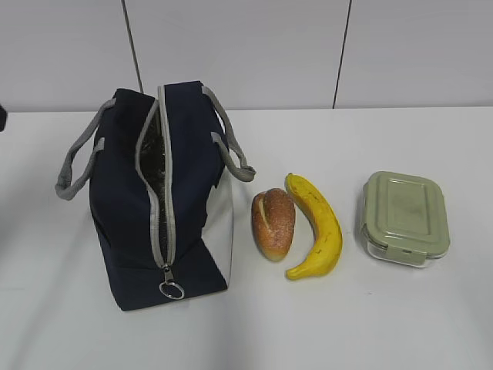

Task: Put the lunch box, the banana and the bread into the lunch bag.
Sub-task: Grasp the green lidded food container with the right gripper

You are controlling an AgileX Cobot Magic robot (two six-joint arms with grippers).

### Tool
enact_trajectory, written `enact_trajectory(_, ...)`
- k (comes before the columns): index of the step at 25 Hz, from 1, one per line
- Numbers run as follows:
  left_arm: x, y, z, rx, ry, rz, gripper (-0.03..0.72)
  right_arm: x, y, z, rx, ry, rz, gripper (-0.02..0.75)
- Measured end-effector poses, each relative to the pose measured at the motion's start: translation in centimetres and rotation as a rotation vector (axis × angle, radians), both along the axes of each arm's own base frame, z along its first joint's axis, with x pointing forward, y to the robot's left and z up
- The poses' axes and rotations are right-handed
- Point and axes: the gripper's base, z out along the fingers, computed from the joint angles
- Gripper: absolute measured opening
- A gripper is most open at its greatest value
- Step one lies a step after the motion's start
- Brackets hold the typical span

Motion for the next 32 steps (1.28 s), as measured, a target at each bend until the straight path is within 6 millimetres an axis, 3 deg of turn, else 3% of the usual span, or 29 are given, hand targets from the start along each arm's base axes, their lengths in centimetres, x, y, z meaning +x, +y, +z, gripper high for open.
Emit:
enact_trajectory(8, 3.9, -3.0, -0.8, 0.012, 0.018, -0.092, 0.272, 0.0, 0.0, 0.0, 0.0, 0.0, 0.0, 0.456)
enact_trajectory(15, 6.6, -3.8, -1.3, -0.034, 0.079, -0.054, 0.383, 0.0, 0.0, 0.0, 0.0, 0.0, 0.0, 0.457)
enact_trajectory(23, 6.8, -6.2, -0.6, -0.184, 0.082, -0.057, 0.415, 0.0, 0.0, 0.0, 0.0, 0.0, 0.0, 0.456)
enact_trajectory(32, 7.9, -7.0, -2.9, -0.112, 0.14, -0.083, 0.418, 0.0, 0.0, 0.0, 0.0, 0.0, 0.0, 0.457)
